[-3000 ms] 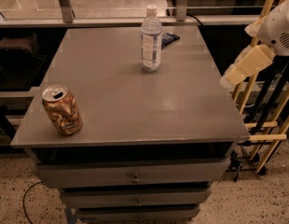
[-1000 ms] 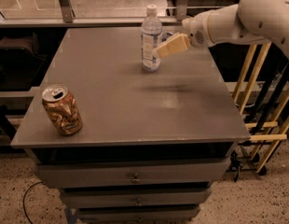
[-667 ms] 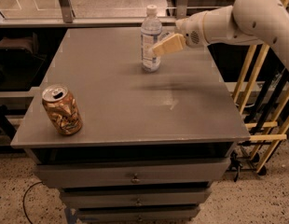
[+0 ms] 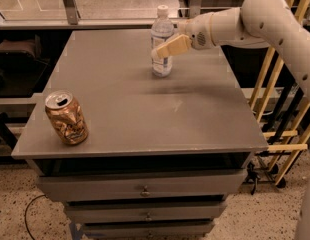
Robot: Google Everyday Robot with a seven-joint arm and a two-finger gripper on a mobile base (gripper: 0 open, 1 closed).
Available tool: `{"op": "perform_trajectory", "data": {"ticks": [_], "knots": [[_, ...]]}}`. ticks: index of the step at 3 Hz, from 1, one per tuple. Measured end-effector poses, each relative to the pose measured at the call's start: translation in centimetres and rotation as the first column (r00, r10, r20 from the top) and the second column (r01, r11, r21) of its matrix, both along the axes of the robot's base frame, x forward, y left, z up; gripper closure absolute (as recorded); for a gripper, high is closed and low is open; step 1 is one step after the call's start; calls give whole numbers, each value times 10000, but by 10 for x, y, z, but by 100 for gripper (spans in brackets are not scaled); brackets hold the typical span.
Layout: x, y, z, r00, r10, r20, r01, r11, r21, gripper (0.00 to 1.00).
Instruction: Move blue plastic bottle near orange can
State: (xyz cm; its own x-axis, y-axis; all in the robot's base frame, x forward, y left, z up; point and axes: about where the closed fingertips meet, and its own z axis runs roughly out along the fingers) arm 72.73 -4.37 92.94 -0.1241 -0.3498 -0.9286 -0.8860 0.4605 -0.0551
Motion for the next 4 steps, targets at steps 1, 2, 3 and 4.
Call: {"op": "perform_trajectory", "data": {"ticks": [1,2,3,4], "knots": [[1,9,1,9994,351,6,-351,9992,209,18],[-1,11,2,9987,503,29,-504,9982,330,41],[-3,10,5,9982,596,55,-598,9974,405,64],[-17,8,28,9959,778,468,-801,9956,479,87]]}}
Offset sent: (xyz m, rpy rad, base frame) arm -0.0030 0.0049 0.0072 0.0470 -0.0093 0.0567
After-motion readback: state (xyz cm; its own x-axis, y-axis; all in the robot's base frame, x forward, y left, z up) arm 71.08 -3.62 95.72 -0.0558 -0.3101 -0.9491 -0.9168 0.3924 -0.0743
